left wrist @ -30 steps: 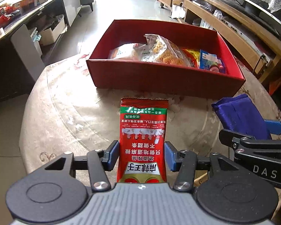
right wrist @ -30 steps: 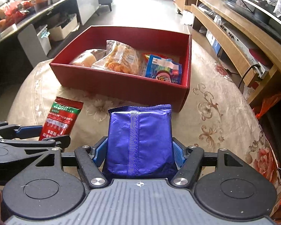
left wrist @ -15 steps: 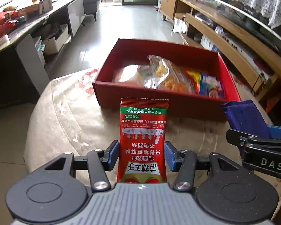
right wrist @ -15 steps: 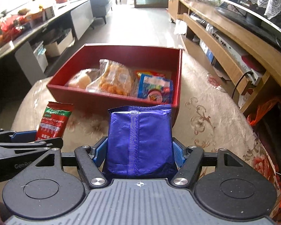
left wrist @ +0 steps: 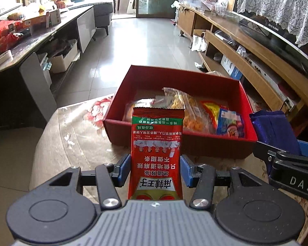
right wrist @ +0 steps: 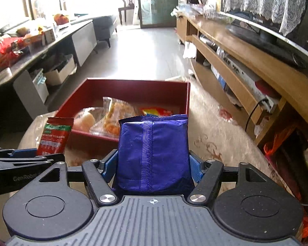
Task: Organize snacks
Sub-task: 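Carry the red stick packet and purple packet in both grippers to the red box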
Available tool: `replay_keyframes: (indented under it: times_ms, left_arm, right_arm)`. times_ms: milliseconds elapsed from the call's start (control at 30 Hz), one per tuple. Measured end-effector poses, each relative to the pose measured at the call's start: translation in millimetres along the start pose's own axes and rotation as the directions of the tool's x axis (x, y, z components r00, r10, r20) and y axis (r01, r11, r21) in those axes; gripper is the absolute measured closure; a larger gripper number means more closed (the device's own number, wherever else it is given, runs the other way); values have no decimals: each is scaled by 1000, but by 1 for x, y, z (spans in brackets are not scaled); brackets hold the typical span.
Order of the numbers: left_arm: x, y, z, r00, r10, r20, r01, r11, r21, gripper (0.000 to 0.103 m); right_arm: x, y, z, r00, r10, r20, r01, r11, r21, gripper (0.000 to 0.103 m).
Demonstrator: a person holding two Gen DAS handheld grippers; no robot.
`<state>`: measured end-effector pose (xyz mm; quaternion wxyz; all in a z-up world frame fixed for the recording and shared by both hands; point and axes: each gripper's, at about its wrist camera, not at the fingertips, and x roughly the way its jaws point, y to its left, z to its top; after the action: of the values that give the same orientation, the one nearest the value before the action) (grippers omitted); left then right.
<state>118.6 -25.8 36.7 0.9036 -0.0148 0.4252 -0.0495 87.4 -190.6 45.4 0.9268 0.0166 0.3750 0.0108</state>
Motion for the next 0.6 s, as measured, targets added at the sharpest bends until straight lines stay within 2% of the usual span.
replay_keyframes:
  times_ms: [167,600]
  left_arm:
    - [0,-1,13,1000,4,26,-4,1000,-8,55]
    - [17,-7,42,999,12,44,-11,1000,-18,55]
  right_arm:
    - [0,5,8,999,-15,36,16,1000,-17,28]
    - [15,2,30,997,-44,65,44,999,4,28]
